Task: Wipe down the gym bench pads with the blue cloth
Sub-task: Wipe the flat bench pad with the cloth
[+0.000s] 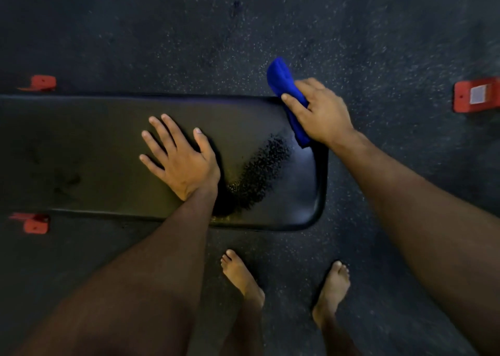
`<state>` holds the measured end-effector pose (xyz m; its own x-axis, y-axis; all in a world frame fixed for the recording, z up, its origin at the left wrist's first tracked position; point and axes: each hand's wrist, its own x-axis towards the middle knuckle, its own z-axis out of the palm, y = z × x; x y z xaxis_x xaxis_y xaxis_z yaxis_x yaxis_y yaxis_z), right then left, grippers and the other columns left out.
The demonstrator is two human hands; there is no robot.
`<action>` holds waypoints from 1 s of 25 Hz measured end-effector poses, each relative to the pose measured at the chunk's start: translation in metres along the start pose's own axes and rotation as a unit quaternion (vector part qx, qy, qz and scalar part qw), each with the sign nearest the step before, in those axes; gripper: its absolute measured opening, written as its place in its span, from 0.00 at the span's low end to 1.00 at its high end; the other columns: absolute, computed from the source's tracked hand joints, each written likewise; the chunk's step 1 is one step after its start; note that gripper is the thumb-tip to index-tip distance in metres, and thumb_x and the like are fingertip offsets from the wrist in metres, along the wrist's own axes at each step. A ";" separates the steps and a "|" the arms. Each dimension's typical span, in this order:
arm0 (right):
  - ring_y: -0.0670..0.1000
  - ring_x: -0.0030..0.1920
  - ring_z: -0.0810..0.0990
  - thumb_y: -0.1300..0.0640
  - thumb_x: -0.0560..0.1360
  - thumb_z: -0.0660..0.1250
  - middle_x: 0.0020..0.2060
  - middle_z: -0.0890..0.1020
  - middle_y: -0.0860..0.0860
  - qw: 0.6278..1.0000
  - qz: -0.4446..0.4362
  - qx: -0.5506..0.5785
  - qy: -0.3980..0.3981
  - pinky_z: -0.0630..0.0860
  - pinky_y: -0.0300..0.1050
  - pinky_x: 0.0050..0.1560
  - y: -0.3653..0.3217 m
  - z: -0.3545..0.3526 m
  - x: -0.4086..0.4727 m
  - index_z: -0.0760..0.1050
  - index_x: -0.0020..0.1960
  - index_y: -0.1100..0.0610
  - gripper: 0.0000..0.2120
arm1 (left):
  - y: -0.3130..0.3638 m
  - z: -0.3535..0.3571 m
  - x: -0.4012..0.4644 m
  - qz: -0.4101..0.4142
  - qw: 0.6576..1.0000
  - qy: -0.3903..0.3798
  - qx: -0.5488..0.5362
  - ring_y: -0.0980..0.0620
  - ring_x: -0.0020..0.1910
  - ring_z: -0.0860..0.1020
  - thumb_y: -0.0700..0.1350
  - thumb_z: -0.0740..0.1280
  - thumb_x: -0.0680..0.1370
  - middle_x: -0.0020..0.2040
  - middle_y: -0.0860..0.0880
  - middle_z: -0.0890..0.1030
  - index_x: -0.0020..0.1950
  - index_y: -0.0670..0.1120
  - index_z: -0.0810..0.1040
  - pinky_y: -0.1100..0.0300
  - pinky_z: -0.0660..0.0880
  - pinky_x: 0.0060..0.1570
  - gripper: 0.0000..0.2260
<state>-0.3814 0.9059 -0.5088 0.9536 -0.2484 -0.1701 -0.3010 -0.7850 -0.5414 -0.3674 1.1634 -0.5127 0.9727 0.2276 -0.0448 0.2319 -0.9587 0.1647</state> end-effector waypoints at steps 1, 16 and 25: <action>0.57 0.57 0.78 0.37 0.80 0.54 0.62 0.76 0.48 1.000 0.010 0.016 0.018 0.75 0.53 0.55 0.004 0.002 -0.008 0.74 0.64 0.49 0.23 | 0.001 0.000 0.000 0.000 1.000 0.004 0.003 0.45 0.83 0.48 0.61 0.47 0.83 0.84 0.50 0.52 0.84 0.50 0.51 0.36 0.45 0.79 0.31; 0.52 0.70 0.69 0.46 0.81 0.59 0.75 0.64 0.51 0.973 0.136 0.162 0.094 0.71 0.50 0.67 -0.002 0.021 -0.087 0.60 0.77 0.46 0.25 | 0.004 0.001 -0.001 0.003 1.000 0.011 0.007 0.45 0.83 0.48 0.61 0.46 0.83 0.84 0.49 0.52 0.84 0.49 0.51 0.37 0.45 0.79 0.31; 0.40 0.73 0.61 0.41 0.81 0.57 0.77 0.61 0.47 0.939 0.207 0.269 0.064 0.56 0.28 0.67 -0.011 0.039 -0.167 0.58 0.79 0.49 0.29 | 0.005 0.000 0.000 0.001 1.000 0.015 0.007 0.45 0.83 0.48 0.61 0.47 0.83 0.84 0.49 0.52 0.84 0.49 0.51 0.37 0.45 0.79 0.31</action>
<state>-0.5374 0.9780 -0.5064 0.7366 -0.5622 -0.3761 -0.5693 -0.2152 -0.7934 -0.3664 1.1581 -0.5120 0.9729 0.2306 -0.0155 0.2303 -0.9614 0.1509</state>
